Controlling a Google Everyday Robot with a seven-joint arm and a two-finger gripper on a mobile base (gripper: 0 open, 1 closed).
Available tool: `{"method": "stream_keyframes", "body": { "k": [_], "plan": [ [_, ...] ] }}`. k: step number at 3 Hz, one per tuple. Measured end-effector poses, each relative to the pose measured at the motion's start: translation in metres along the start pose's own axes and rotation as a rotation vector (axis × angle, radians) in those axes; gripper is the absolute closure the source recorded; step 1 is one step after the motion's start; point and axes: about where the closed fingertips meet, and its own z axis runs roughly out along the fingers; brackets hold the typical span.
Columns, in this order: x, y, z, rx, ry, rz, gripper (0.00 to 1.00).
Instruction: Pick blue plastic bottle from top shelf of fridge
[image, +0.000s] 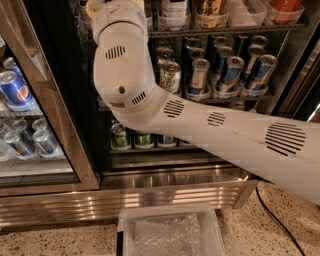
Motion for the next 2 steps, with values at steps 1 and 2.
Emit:
{"method": "stream_keyframes", "body": {
  "k": [1,2],
  "plan": [
    [-0.0023,-0.0029,-0.0040,0.018,-0.007,-0.010,0.42],
    [0.0027,-0.0061,-0.0056,0.040,-0.004,-0.009,0.42]
  ]
}}
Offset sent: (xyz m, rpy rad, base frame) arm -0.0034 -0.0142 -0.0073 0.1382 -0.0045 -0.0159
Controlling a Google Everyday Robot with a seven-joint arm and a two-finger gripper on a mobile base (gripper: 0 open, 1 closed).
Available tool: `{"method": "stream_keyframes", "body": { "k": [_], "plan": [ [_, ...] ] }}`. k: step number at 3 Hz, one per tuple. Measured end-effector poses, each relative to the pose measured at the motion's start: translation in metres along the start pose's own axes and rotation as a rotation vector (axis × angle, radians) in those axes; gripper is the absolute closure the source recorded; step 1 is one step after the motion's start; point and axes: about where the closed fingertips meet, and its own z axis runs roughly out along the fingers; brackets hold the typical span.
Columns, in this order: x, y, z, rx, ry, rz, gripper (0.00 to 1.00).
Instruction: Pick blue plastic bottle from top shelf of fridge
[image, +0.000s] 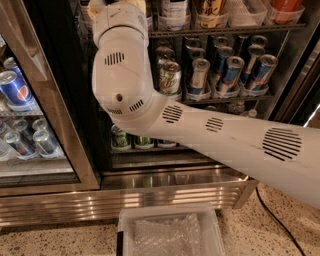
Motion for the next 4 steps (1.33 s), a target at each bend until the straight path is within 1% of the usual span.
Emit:
{"method": "stream_keyframes", "body": {
  "k": [2,3,4],
  "plan": [
    [0.018,0.001,0.006,0.006,0.027,0.018,0.42],
    [0.021,0.000,0.015,0.007,0.023,0.025,0.42],
    [0.019,-0.007,0.022,0.024,0.010,0.030,0.42]
  ]
}}
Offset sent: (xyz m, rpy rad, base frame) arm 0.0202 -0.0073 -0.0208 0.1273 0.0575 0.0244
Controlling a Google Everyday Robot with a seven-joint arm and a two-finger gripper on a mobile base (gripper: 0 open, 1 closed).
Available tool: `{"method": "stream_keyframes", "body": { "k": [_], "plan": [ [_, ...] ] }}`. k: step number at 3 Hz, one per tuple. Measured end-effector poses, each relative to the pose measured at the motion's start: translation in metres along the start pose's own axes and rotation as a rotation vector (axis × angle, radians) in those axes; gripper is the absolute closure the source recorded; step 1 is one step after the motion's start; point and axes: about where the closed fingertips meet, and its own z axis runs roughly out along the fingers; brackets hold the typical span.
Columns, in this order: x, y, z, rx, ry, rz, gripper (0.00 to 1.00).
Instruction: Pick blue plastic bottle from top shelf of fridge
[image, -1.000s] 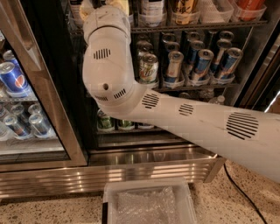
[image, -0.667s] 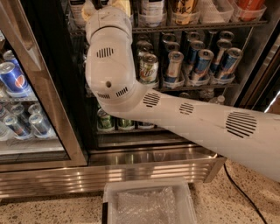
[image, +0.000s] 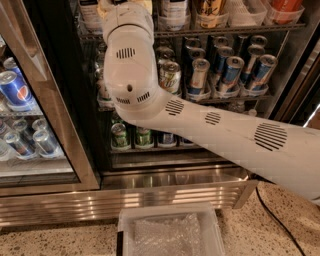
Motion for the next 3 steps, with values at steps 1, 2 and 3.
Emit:
{"method": "stream_keyframes", "body": {
  "k": [1,2,3],
  "plan": [
    [-0.0013,-0.0068,0.0038,0.019,-0.004,0.008,0.42],
    [-0.0035,-0.0104,0.0088,0.028,-0.007,0.012,0.42],
    [-0.0043,-0.0087,0.0134,0.022,-0.001,0.026,0.60]
  ]
}}
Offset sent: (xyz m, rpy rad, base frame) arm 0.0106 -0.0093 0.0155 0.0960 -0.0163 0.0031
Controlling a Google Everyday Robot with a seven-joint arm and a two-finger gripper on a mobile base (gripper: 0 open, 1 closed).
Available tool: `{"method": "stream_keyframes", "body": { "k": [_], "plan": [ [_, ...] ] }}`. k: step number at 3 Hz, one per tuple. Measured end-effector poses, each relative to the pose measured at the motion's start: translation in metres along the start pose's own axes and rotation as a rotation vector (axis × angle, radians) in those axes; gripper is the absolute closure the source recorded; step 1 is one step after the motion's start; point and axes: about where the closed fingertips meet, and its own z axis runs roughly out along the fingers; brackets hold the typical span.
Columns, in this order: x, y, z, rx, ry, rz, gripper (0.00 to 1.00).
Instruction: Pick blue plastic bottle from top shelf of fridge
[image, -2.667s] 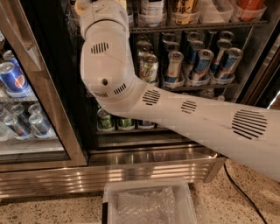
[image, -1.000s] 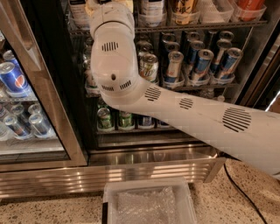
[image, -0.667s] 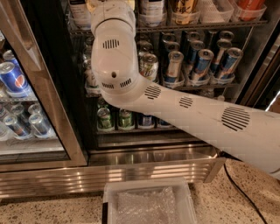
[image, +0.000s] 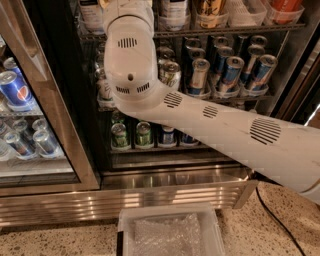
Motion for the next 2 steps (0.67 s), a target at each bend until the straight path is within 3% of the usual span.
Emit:
{"method": "stream_keyframes", "body": {
  "k": [1,2],
  "plan": [
    [0.0000,0.0001,0.0003,0.000,0.000,0.001,0.84],
    [-0.0004,0.0000,0.0003,0.000,0.000,0.001,1.00]
  ]
}}
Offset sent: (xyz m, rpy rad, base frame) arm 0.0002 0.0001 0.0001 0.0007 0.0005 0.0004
